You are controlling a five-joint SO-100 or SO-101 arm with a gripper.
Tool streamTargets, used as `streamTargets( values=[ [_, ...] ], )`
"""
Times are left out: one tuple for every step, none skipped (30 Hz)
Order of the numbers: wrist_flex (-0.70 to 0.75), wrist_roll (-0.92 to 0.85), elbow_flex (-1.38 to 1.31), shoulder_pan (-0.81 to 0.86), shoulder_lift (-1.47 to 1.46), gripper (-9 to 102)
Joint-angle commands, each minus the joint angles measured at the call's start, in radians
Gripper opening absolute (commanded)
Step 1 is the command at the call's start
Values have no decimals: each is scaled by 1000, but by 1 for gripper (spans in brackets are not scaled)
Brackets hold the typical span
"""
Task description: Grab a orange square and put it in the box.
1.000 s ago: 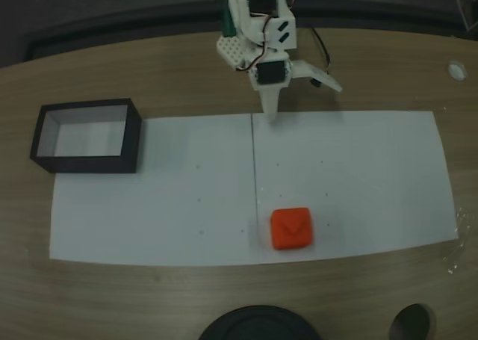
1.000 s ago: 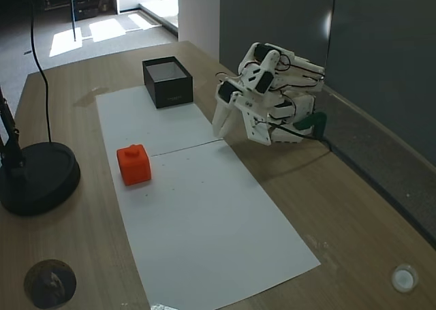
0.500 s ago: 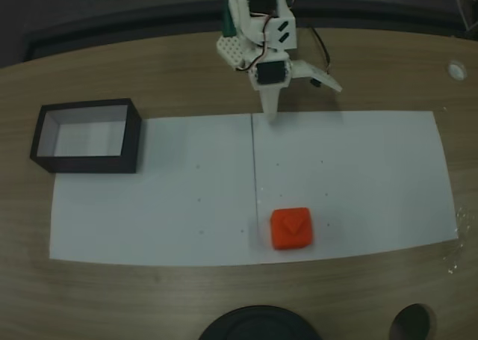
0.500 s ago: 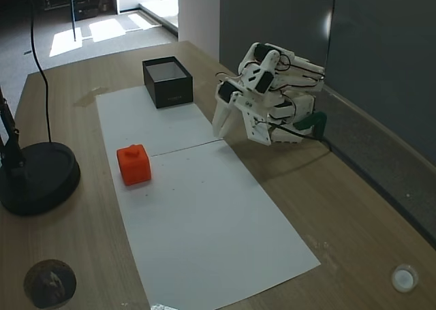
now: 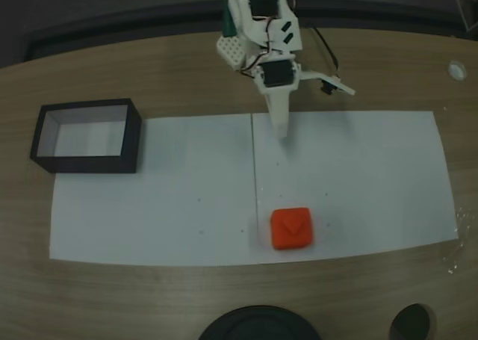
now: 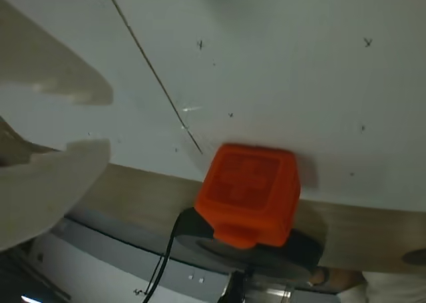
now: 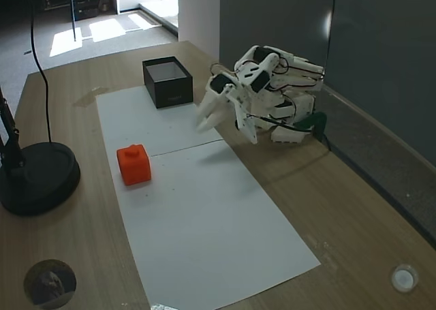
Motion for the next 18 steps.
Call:
streamTargets(
  values=[
    [-103,11,-40,-8,18,14],
    [-106,15,-52,-8,17,17],
    [-106,43,-63,-5,17,20],
    [-106,77,-77,-3,17,22],
    [-104,100,-89,-6,15,25],
    [-104,115,-104,-9,15,27],
    [-104,124,-121,-12,15,28],
    [-104,123,-135,-23,14,29],
    [-104,123,-144,-37,8,29],
    [-104,121,-152,-49,-6,29],
    [-107,121,-160,-64,-29,29],
    [-114,121,-167,-74,-60,29],
    [-118,121,-179,-78,-95,29],
    [-123,121,-201,-80,-138,30],
    [-132,121,-224,-78,-186,31],
    [-138,121,-253,-77,-238,33],
    [-143,121,-287,-77,-298,35],
    [-144,126,-322,-77,-360,37]
  ],
)
